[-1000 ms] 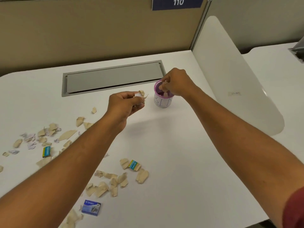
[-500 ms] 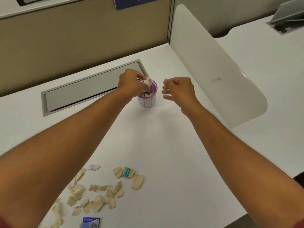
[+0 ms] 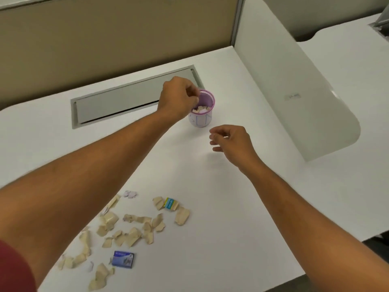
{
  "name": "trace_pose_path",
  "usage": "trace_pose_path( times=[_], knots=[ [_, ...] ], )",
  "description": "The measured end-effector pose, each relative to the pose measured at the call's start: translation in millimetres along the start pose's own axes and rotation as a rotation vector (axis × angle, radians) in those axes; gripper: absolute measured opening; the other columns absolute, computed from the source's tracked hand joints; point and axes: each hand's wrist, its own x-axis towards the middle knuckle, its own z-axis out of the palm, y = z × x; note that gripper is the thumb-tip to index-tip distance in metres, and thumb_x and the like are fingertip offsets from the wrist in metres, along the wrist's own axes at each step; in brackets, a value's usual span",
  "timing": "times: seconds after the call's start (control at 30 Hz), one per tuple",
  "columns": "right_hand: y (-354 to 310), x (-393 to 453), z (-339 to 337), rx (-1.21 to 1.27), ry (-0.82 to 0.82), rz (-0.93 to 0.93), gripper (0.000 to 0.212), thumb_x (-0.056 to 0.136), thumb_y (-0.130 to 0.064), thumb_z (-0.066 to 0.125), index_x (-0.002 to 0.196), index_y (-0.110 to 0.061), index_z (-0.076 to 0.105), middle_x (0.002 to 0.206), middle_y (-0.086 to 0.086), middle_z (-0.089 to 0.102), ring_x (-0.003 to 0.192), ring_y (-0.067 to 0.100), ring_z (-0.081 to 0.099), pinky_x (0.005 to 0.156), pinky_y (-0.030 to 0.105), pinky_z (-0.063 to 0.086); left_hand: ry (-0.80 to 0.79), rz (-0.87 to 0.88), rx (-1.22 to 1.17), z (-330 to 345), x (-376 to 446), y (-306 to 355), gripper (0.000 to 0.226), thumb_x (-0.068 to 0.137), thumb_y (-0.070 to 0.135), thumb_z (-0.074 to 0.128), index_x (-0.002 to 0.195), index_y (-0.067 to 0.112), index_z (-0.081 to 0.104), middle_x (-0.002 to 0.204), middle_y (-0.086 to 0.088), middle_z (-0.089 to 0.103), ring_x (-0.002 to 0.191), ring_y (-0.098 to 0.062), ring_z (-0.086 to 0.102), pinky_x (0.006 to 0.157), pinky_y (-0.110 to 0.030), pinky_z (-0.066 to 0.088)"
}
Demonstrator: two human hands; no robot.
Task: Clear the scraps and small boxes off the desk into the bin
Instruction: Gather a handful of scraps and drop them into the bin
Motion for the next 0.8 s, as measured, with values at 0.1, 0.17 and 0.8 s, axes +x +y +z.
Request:
trace_pose_path(
  times=[0.1,0.17,0.8],
  knots=[
    [18.4,-27.2,15.5,-0.240,-0.150,-0.067,0.020,0.089,-0.021,0.075,0.109,-0.020,0.078,0.098,-0.007,0.077,0.078,0.009,0.074,0.078,0.033,0.064,-0.054,0.059,-0.008,-16.2,-44.2,-26.7,0.011,0.089,0.017,0.080,0.100,0.016,0.080,0.091,0.003,0.075,0.072,-0.006,0.067,0.070,-0.020,0.057],
    [31.7,-48.5,26.5,-0.391,-0.266,-0.093,0.027,0.084,-0.026,0.081,0.110,-0.024,0.076,0.103,-0.011,0.074,0.075,0.004,0.070,0.074,0.023,0.060,-0.122,0.062,0.050,-28.9,-81.3,-54.1,0.013,0.089,0.024,0.081,0.101,0.020,0.080,0.092,0.007,0.074,0.072,-0.001,0.061,0.069,-0.016,0.049],
    [91.4,-139.0,106.6,-0.703,-0.160,-0.360,0.005,0.091,-0.029,0.069,0.095,-0.027,0.067,0.101,-0.015,0.060,0.094,0.012,0.054,0.074,0.033,0.049,0.103,-0.194,0.284,-21.8,-314.6,-237.7,0.038,0.087,0.040,0.081,0.123,0.031,0.074,0.148,-0.001,0.058,0.136,-0.034,0.048,0.103,-0.055,0.042]
  ],
)
